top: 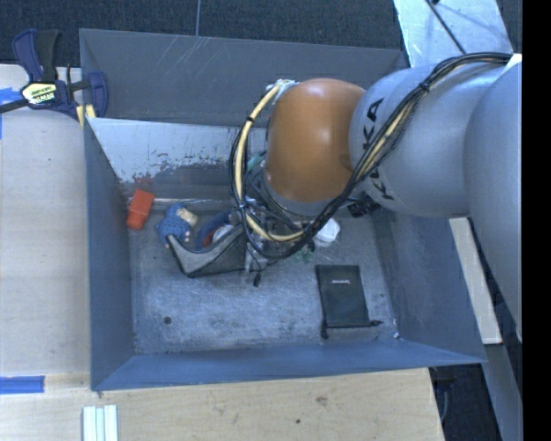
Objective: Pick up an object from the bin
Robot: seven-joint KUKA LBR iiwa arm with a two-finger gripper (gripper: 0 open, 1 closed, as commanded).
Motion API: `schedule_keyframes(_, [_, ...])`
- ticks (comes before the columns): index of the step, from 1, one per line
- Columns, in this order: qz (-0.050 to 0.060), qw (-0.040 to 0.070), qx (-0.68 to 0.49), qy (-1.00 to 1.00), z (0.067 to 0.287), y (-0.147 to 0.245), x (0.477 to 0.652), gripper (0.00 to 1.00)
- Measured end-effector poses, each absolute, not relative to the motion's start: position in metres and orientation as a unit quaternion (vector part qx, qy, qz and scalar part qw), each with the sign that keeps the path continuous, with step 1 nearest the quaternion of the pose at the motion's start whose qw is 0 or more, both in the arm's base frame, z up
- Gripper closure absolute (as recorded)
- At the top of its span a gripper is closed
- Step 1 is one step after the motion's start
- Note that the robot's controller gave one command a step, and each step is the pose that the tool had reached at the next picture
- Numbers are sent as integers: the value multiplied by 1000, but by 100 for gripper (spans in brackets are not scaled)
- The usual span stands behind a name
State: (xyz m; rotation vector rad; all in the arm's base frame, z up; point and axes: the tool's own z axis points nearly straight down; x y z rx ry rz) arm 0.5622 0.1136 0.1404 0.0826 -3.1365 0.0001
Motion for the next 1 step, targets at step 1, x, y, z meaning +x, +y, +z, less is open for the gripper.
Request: schedule_keyframes(1, [0,-2,36,-999,220,111,579,100])
